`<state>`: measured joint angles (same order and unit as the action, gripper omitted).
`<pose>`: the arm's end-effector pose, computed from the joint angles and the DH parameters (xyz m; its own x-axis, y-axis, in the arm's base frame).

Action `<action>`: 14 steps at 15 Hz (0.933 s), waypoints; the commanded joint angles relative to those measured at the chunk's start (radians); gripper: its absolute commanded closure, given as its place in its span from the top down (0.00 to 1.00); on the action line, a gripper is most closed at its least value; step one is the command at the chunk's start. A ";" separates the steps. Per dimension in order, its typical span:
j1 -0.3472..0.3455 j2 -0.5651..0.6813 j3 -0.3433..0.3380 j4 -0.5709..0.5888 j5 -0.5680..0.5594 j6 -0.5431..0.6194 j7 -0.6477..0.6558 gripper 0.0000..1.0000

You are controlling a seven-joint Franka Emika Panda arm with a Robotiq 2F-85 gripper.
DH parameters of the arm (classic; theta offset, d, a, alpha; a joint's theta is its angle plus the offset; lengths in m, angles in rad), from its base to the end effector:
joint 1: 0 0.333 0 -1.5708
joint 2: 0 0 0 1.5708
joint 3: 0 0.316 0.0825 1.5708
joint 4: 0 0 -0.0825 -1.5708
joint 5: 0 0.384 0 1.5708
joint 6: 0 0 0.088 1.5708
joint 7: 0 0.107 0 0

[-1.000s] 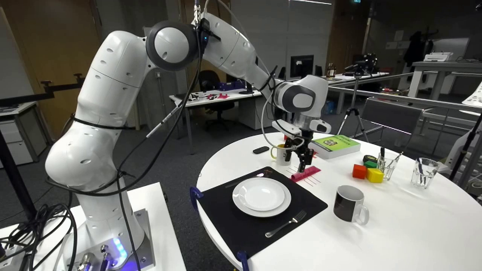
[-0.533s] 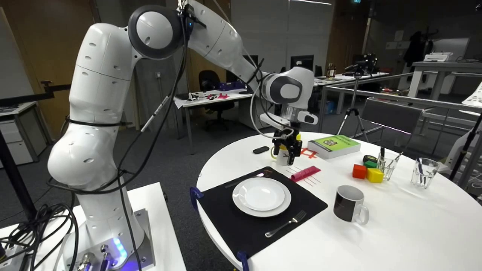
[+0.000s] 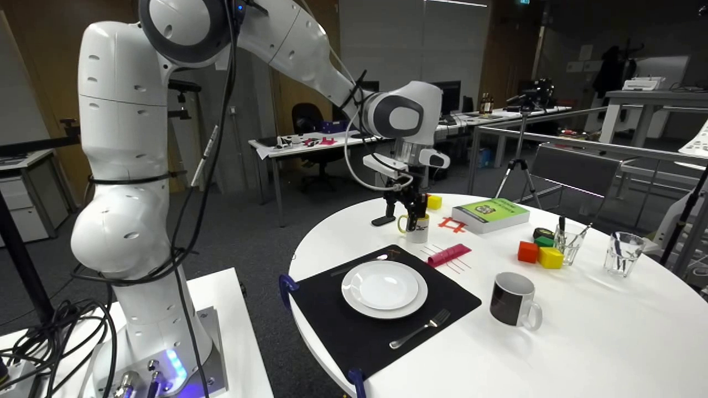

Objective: Take the fork out of the cup then move the cup off of the table mat

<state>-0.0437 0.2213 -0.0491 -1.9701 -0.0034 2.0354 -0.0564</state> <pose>0.5781 -0.0531 0.3478 0.9872 -0.0342 -0.1556 -0.0339 -0.9994 0.0048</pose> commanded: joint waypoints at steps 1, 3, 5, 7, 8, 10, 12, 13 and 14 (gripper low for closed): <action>-0.006 -0.136 0.003 -0.134 -0.006 0.066 -0.026 1.00; -0.006 -0.178 0.001 -0.175 -0.007 0.092 -0.029 1.00; -0.006 -0.215 0.000 -0.213 -0.006 0.119 -0.034 1.00; -0.005 -0.254 -0.001 -0.251 -0.005 0.149 -0.036 1.00; -0.005 -0.272 -0.001 -0.269 -0.005 0.163 -0.036 1.00; -0.005 -0.300 -0.003 -0.296 -0.002 0.184 -0.039 1.00; -0.001 -0.245 0.001 -0.241 0.000 0.143 -0.011 1.00; -0.001 -0.257 0.000 -0.251 0.000 0.147 -0.011 1.00; -0.001 -0.265 0.000 -0.259 0.000 0.149 -0.011 1.00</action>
<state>-0.0438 -0.0439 -0.0495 -2.2315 -0.0034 2.1874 -0.0679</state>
